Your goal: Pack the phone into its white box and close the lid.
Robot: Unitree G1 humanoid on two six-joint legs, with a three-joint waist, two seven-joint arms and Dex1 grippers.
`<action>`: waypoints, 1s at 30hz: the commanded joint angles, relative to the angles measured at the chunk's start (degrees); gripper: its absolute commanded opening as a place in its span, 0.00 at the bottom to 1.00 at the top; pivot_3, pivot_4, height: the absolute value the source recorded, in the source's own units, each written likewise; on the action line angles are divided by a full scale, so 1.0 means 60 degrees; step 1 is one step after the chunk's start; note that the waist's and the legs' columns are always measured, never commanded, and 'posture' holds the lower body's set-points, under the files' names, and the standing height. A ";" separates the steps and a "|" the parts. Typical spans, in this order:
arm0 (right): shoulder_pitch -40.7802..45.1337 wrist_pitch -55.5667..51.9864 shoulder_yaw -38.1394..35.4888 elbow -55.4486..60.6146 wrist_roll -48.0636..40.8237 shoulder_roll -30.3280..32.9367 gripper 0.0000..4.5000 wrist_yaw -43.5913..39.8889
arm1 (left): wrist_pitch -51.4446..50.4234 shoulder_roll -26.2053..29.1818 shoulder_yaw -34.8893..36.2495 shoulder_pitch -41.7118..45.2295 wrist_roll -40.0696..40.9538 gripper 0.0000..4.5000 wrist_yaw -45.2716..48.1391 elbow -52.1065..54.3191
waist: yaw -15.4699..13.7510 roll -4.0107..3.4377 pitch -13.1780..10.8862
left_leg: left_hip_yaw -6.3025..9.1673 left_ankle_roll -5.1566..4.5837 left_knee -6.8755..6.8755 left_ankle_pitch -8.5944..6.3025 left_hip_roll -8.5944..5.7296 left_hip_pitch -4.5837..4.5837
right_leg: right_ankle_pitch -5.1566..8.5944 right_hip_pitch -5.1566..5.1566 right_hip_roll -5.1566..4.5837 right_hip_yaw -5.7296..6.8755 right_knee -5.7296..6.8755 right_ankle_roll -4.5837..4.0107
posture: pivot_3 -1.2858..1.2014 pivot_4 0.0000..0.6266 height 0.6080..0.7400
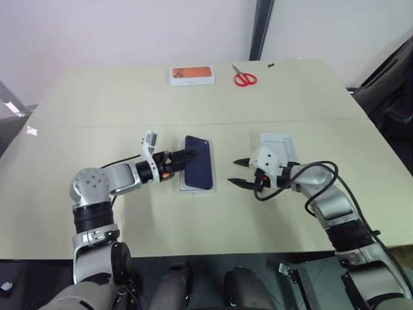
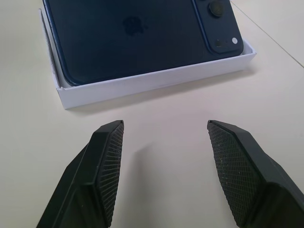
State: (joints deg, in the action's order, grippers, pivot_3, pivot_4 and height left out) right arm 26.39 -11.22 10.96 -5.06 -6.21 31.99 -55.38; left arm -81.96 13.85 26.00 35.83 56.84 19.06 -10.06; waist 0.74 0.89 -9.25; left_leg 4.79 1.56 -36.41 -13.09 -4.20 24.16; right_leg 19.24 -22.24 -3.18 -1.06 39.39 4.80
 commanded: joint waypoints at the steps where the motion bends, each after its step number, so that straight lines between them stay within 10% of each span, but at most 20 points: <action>1: 0.0198 0.0156 -0.0084 0.0144 -0.0042 -0.0081 0.66 0.0028 | -0.0114 0.0208 0.0084 -0.0015 0.0356 0.99 0.0247 0.0427 | -0.0001 0.0000 0.0000 | 0.0000 0.0000 0.0000 0.0000 0.0000 0.0000 | 0.0000 0.0000 0.0000 0.0001 0.0000 0.0000 | 0.52 0.24 1.00; 27: 0.0426 0.0133 -0.0127 -0.0036 0.0018 -0.0278 0.66 0.0091 | 0.1090 0.1522 -0.0792 -0.0534 -0.0303 0.99 0.1367 0.1065 | 0.0010 0.0000 0.0000 | 0.0001 0.0000 0.0001 0.0000 0.0001 0.0000 | 0.0000 -0.0001 0.0000 0.0000 0.0001 0.0000 | 0.52 0.24 1.00; 30: 0.0547 0.0027 -0.0326 -0.0065 -0.0151 -0.0353 0.66 0.0212 | 0.1916 0.1843 -0.1274 -0.0683 -0.0957 0.81 0.1610 0.0911 | 0.0031 -0.0004 0.0002 | -0.0002 0.0001 0.0009 0.0000 0.0001 -0.0002 | 0.0000 -0.0005 0.0000 -0.0004 0.0001 -0.0001 | 0.52 0.24 1.00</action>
State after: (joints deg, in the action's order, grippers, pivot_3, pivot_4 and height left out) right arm 27.96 -11.44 10.57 -6.56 -5.94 30.33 -54.54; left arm -73.09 24.16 19.39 31.64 52.69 27.32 -5.46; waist 0.92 0.86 -9.24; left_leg 4.78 1.57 -36.34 -13.08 -4.19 24.15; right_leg 19.24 -22.27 -3.18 -1.09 39.40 4.79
